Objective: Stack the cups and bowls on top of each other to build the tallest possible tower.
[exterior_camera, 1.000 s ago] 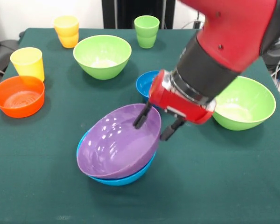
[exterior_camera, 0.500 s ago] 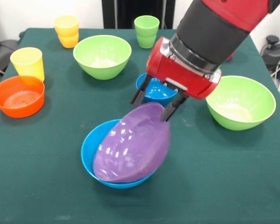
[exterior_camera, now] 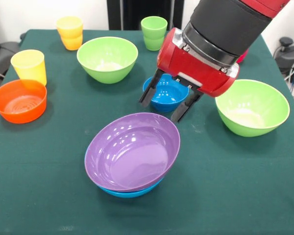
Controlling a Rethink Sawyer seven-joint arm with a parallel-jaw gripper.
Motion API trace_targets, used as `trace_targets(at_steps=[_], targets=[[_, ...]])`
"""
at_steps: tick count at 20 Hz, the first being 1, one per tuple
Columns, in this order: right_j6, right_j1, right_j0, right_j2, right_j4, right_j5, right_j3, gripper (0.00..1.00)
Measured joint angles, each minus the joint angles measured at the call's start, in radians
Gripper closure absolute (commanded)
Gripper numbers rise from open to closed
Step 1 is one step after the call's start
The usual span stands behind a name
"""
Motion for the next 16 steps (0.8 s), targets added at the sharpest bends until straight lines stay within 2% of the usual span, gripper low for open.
trace_targets(at_steps=[16], targets=[[0.0, 0.006, 0.02, -0.001, 0.0, 0.012, 0.0, 0.0]])
